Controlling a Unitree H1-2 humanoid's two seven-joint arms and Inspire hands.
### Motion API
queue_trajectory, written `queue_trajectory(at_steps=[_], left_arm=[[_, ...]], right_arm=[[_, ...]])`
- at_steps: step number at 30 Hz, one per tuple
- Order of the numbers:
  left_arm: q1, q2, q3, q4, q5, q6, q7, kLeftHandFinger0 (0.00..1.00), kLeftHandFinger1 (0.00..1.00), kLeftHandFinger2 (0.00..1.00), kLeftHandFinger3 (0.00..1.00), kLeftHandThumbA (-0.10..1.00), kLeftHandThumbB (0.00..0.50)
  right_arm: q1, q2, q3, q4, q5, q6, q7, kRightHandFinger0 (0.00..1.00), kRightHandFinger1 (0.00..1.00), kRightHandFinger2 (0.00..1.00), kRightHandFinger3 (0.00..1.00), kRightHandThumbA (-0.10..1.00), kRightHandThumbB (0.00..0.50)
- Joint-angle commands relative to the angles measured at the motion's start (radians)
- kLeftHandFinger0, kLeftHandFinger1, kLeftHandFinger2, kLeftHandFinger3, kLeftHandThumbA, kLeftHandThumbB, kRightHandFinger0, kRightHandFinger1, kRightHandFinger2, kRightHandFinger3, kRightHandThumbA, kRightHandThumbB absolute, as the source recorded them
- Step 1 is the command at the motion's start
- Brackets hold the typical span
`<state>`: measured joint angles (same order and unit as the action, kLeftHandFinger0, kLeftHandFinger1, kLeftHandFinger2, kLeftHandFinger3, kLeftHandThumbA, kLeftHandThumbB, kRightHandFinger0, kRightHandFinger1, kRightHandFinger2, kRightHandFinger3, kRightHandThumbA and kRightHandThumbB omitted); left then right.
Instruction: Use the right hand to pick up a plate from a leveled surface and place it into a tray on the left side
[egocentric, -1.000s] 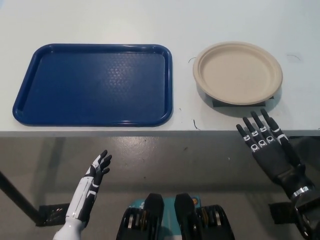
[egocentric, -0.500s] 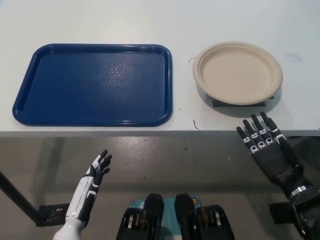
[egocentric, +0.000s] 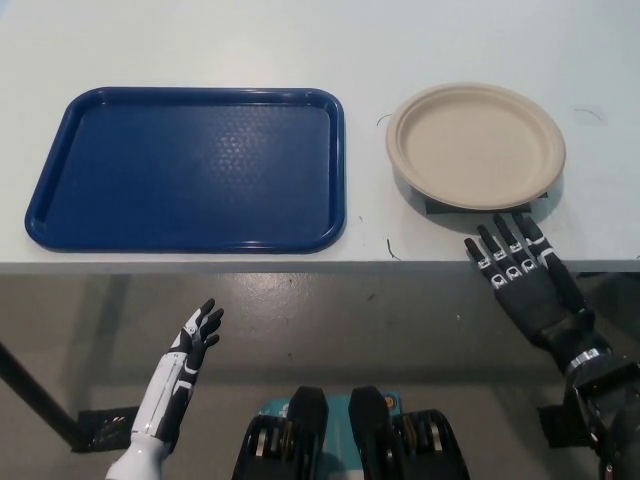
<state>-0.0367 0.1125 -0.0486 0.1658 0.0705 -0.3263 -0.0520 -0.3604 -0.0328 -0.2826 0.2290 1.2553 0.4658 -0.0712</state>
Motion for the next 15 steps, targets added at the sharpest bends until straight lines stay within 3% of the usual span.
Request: queue_trajectory(at_steps=[1, 15], left_arm=[[-0.018, 0.011, 0.006, -0.023, -0.005, -0.045, -0.003, 1.00, 1.00, 1.00, 1.00, 1.00, 0.093], [-0.025, 0.015, 0.005, -0.013, -0.007, -0.062, -0.007, 1.00, 1.00, 1.00, 1.00, 1.00, 0.104]], right_arm=[[-0.059, 0.010, -0.019, 0.019, -0.040, 0.000, 0.016, 1.00, 1.00, 1.00, 1.00, 1.00, 0.369], [-0.164, 0.013, -0.044, 0.185, -0.132, -0.030, 0.051, 1.00, 1.00, 1.00, 1.00, 1.00, 0.369]])
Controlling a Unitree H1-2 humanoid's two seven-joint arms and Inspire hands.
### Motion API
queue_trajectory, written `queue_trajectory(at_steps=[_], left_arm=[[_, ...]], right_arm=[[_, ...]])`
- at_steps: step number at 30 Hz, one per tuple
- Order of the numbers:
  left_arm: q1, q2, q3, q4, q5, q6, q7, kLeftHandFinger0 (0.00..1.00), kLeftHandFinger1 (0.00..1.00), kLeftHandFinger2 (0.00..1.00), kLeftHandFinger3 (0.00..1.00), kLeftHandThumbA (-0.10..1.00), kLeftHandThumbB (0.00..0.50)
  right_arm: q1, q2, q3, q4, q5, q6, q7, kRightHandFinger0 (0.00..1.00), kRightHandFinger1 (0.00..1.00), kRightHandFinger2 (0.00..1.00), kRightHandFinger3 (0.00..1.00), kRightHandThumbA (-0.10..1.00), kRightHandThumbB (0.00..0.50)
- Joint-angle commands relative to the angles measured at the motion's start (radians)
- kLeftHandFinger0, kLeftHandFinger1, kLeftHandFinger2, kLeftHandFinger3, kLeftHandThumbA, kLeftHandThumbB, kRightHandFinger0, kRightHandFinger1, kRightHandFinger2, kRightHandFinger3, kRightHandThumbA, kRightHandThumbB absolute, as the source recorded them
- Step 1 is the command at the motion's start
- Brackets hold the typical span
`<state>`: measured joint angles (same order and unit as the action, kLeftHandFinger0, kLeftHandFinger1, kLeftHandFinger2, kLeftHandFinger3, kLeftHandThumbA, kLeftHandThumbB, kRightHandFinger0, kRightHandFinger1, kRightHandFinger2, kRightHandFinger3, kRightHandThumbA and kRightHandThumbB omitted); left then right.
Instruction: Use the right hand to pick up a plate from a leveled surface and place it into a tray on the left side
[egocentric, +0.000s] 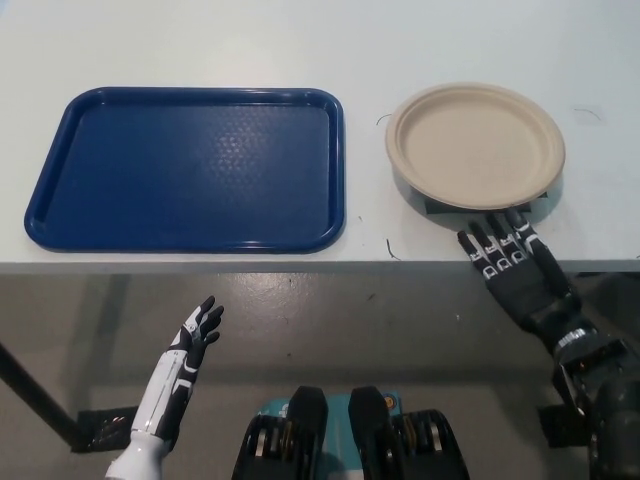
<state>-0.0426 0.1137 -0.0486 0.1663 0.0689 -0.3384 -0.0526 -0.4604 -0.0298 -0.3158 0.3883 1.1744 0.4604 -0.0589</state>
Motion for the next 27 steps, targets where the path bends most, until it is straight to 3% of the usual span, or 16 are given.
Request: queue_trajectory(at_steps=[1, 10, 11, 12, 13, 14, 15, 16, 17, 18, 22, 27], left_arm=[[-0.019, 0.014, 0.005, -0.015, -0.007, -0.049, -0.008, 1.00, 1.00, 1.00, 1.00, 1.00, 0.108], [-0.020, 0.013, 0.006, -0.018, -0.017, -0.047, -0.018, 1.00, 1.00, 1.00, 1.00, 1.00, 0.113], [-0.021, 0.013, 0.006, -0.015, -0.014, -0.051, -0.016, 1.00, 1.00, 1.00, 1.00, 1.00, 0.115], [-0.021, 0.014, 0.005, -0.014, -0.011, -0.050, -0.015, 1.00, 1.00, 1.00, 1.00, 1.00, 0.124], [-0.021, 0.015, 0.004, -0.015, -0.008, -0.047, -0.015, 1.00, 1.00, 1.00, 1.00, 1.00, 0.131], [-0.021, 0.015, 0.004, -0.016, -0.009, -0.047, -0.016, 1.00, 1.00, 1.00, 1.00, 1.00, 0.126], [-0.020, 0.015, 0.004, -0.018, -0.011, -0.046, -0.018, 1.00, 1.00, 1.00, 1.00, 1.00, 0.124], [-0.019, 0.015, 0.004, -0.020, -0.012, -0.044, -0.018, 1.00, 1.00, 1.00, 1.00, 1.00, 0.124], [-0.024, 0.016, 0.005, -0.022, -0.012, -0.043, -0.018, 1.00, 1.00, 1.00, 1.00, 1.00, 0.124], [-0.024, 0.016, 0.005, -0.020, -0.014, -0.045, -0.018, 1.00, 1.00, 1.00, 1.00, 1.00, 0.125], [-0.026, 0.019, 0.004, -0.011, -0.007, -0.055, -0.017, 1.00, 1.00, 1.00, 1.00, 1.00, 0.125], [-0.024, 0.019, 0.003, -0.018, -0.010, -0.052, -0.020, 1.00, 1.00, 1.00, 1.00, 1.00, 0.105]], right_arm=[[-0.080, 0.008, -0.012, 0.050, -0.061, -0.031, 0.048, 1.00, 1.00, 1.00, 1.00, 1.00, 0.376], [-0.148, 0.001, -0.023, 0.147, -0.132, -0.063, 0.080, 1.00, 1.00, 1.00, 1.00, 1.00, 0.408], [-0.161, 0.002, -0.032, 0.153, -0.150, -0.058, 0.013, 1.00, 1.00, 1.00, 1.00, 1.00, 0.405], [-0.177, 0.007, -0.051, 0.156, -0.156, -0.045, -0.075, 1.00, 1.00, 1.00, 1.00, 1.00, 0.367], [-0.207, 0.005, -0.056, 0.172, -0.218, -0.042, -0.223, 0.30, 0.38, 0.57, 0.75, 0.68, 0.210], [-0.223, 0.004, -0.065, 0.191, -0.237, -0.052, -0.267, 0.06, 0.11, 0.29, 0.48, 0.44, 0.187], [-0.234, 0.003, -0.075, 0.207, -0.235, -0.054, -0.280, 0.00, 0.01, 0.25, 0.43, -0.01, 0.132], [-0.242, 0.001, -0.085, 0.220, -0.225, -0.050, -0.283, 0.00, 0.00, 0.29, 0.48, -0.08, 0.106], [-0.247, 0.002, -0.081, 0.218, -0.241, -0.061, -0.286, 0.00, 0.00, 0.34, 0.85, -0.10, 0.065], [-0.242, 0.010, -0.078, 0.202, -0.259, -0.070, -0.301, 0.00, 0.01, 0.47, 1.00, -0.10, 0.044], [-0.229, 0.019, -0.081, 0.173, -0.274, -0.056, -0.309, 0.00, 0.07, 0.63, 1.00, -0.10, 0.009], [-0.219, 0.026, -0.089, 0.149, -0.288, -0.029, -0.313, 0.00, 0.10, 0.69, 1.00, -0.10, 0.012]])
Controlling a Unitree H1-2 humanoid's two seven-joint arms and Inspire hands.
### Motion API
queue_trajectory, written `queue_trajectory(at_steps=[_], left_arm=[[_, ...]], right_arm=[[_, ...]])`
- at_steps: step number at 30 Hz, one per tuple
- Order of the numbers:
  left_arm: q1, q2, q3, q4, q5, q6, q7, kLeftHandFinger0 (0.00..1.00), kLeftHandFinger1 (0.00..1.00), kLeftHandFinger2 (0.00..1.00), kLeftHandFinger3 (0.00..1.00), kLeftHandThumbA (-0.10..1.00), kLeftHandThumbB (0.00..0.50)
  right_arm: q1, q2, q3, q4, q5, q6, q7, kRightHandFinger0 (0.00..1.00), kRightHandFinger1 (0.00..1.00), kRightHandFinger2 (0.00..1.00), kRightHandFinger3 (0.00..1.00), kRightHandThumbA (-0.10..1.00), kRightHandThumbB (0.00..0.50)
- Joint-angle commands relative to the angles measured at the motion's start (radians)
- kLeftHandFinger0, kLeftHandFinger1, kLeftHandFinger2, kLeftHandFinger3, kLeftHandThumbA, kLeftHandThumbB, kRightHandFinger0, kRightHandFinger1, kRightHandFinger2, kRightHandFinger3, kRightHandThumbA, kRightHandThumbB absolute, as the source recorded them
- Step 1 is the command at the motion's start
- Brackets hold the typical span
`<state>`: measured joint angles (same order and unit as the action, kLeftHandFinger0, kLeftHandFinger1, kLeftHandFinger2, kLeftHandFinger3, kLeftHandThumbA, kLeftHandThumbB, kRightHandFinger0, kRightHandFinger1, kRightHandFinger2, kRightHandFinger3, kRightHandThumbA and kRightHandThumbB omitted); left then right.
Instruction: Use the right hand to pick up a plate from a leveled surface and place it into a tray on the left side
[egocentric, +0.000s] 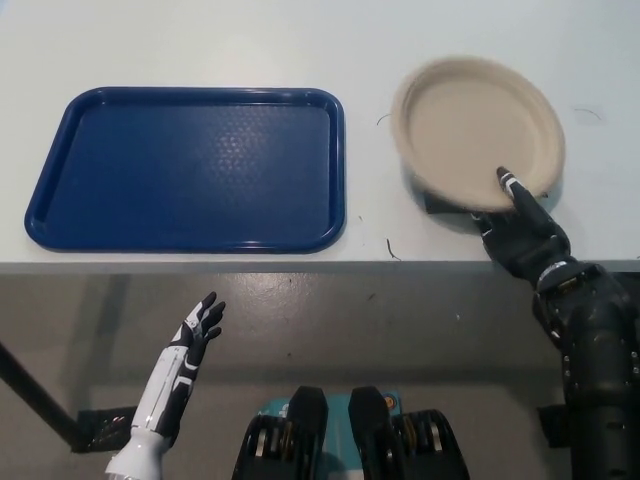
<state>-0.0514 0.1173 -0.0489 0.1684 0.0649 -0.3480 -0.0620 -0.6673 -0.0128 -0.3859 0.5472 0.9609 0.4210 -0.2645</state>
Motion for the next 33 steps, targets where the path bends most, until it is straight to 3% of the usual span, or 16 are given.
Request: queue_trajectory(at_steps=[1, 10, 18, 19, 20, 21, 22, 23, 24, 25, 33], left_arm=[[-0.015, 0.016, 0.003, -0.020, -0.005, -0.043, -0.010, 1.00, 1.00, 1.00, 1.00, 1.00, 0.105], [-0.027, 0.017, 0.004, -0.017, -0.010, -0.039, -0.012, 1.00, 1.00, 1.00, 1.00, 1.00, 0.122], [-0.036, 0.018, 0.005, -0.015, -0.029, -0.035, -0.021, 1.00, 1.00, 1.00, 1.00, 1.00, 0.125], [-0.037, 0.019, 0.005, -0.016, -0.026, -0.031, -0.020, 1.00, 1.00, 1.00, 1.00, 1.00, 0.128], [-0.038, 0.019, 0.007, -0.015, -0.024, -0.030, -0.020, 1.00, 1.00, 1.00, 1.00, 1.00, 0.128], [-0.038, 0.019, 0.007, -0.014, -0.021, -0.031, -0.019, 1.00, 1.00, 1.00, 1.00, 1.00, 0.133], [-0.038, 0.019, 0.007, -0.016, -0.018, -0.030, -0.018, 1.00, 1.00, 1.00, 1.00, 1.00, 0.135], [-0.038, 0.019, 0.007, -0.015, -0.019, -0.032, -0.019, 1.00, 1.00, 1.00, 1.00, 1.00, 0.135], [-0.038, 0.020, 0.007, -0.013, -0.019, -0.037, -0.019, 1.00, 1.00, 1.00, 1.00, 1.00, 0.133], [-0.038, 0.020, 0.006, -0.013, -0.018, -0.038, -0.020, 1.00, 1.00, 1.00, 1.00, 1.00, 0.127], [-0.039, 0.020, 0.005, -0.013, -0.016, -0.034, -0.022, 1.00, 1.00, 1.00, 1.00, 1.00, 0.131]], right_arm=[[-0.011, 0.010, -0.022, -0.013, -0.073, 0.017, -0.109, 0.00, 0.10, 0.69, 1.00, -0.10, 0.008], [0.010, 0.019, -0.032, -0.087, -0.090, 0.049, -0.115, 0.00, 0.14, 0.71, 1.00, -0.10, 0.012], [0.112, 0.026, 0.061, -0.411, -0.098, 0.049, -0.163, 0.00, 0.15, 0.66, 1.00, -0.10, 0.028], [0.122, 0.020, 0.080, -0.458, -0.081, 0.049, -0.185, 0.00, 0.17, 0.67, 0.97, -0.10, 0.021], [0.130, 0.012, 0.098, -0.494, -0.071, 0.049, -0.197, 0.00, 0.18, 0.68, 0.84, -0.10, 0.008], [0.140, 0.003, 0.116, -0.542, -0.055, 0.049, -0.214, 0.00, 0.20, 0.68, 0.60, -0.10, 0.003], [0.146, -0.002, 0.127, -0.574, -0.038, 0.049, -0.236, 0.00, 0.24, 0.68, 0.59, -0.10, 0.003], [0.153, -0.014, 0.146, -0.610, -0.028, 0.049, -0.251, 0.00, 0.29, 0.67, 0.70, -0.10, 0.010], [0.160, -0.032, 0.175, -0.659, -0.013, 0.049, -0.267, 0.00, 0.31, 0.67, 0.94, -0.10, 0.011], [0.165, -0.047, 0.194, -0.687, 0.004, 0.049, -0.284, 0.00, 0.31, 0.66, 1.00, -0.10, 0.008], [0.164, -0.063, 0.290, -0.774, 0.082, 0.049, -0.386, 0.00, 0.31, 0.68, 1.00, -0.10, 0.005]])
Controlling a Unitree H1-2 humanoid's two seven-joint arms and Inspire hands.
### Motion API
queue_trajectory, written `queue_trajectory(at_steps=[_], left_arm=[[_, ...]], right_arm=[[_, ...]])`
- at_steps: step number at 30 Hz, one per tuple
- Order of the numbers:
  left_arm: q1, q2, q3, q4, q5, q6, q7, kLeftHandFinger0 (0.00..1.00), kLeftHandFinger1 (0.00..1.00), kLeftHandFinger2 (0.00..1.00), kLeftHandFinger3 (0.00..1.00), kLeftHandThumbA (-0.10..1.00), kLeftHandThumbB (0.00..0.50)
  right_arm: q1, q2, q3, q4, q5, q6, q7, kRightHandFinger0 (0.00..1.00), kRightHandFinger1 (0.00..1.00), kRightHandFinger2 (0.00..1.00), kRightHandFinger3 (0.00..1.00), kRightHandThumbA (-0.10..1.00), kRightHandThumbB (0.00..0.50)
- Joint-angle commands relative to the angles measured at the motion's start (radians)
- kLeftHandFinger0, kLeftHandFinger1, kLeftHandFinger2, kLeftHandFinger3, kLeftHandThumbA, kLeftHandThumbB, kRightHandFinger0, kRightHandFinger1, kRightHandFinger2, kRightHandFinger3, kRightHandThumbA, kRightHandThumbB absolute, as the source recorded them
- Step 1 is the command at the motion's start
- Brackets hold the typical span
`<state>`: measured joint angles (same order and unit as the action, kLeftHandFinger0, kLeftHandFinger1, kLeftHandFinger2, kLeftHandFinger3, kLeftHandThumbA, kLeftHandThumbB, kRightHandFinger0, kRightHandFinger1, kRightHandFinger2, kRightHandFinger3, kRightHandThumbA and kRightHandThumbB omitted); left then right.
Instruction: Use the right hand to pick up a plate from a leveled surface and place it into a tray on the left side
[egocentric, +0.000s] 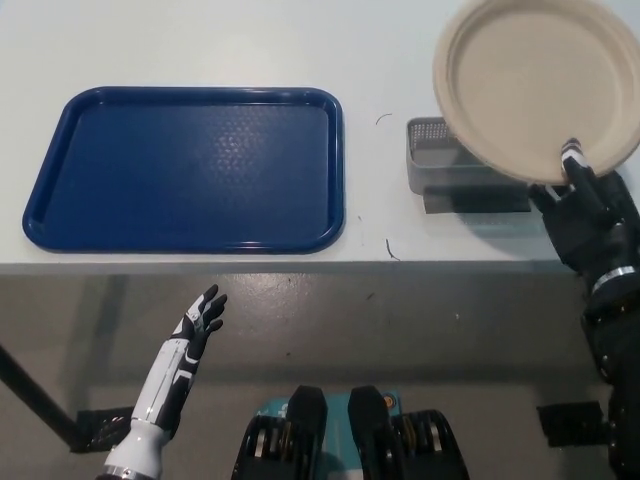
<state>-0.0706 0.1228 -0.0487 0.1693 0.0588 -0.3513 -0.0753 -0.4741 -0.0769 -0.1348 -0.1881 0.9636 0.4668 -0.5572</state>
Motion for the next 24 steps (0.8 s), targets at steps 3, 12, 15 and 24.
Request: queue_trajectory(at_steps=[3, 12, 15, 24], left_arm=[[-0.023, 0.016, 0.006, -0.013, -0.007, -0.029, -0.008, 1.00, 1.00, 1.00, 1.00, 1.00, 0.127], [-0.024, 0.018, 0.004, -0.014, -0.005, -0.034, -0.009, 1.00, 1.00, 1.00, 1.00, 1.00, 0.123], [-0.023, 0.016, 0.002, -0.014, -0.009, -0.030, -0.013, 1.00, 1.00, 1.00, 1.00, 1.00, 0.130], [-0.024, 0.017, 0.003, -0.018, -0.015, -0.025, -0.019, 1.00, 1.00, 1.00, 1.00, 1.00, 0.119]], right_arm=[[-0.048, 0.006, 0.076, -0.003, 0.048, 0.003, -0.060, 0.00, 0.31, 0.68, 1.00, -0.10, 0.000], [-0.169, 0.105, 0.112, 0.268, 0.002, 0.003, 0.015, 0.00, 0.29, 0.71, 1.00, -0.10, 0.024], [-0.211, 0.148, 0.111, 0.357, -0.035, 0.003, 0.043, 0.00, 0.29, 0.71, 1.00, -0.10, 0.035], [-0.393, 0.257, 0.095, 0.667, -0.171, -0.068, 0.124, 0.00, 0.20, 0.69, 1.00, -0.10, 0.061]])
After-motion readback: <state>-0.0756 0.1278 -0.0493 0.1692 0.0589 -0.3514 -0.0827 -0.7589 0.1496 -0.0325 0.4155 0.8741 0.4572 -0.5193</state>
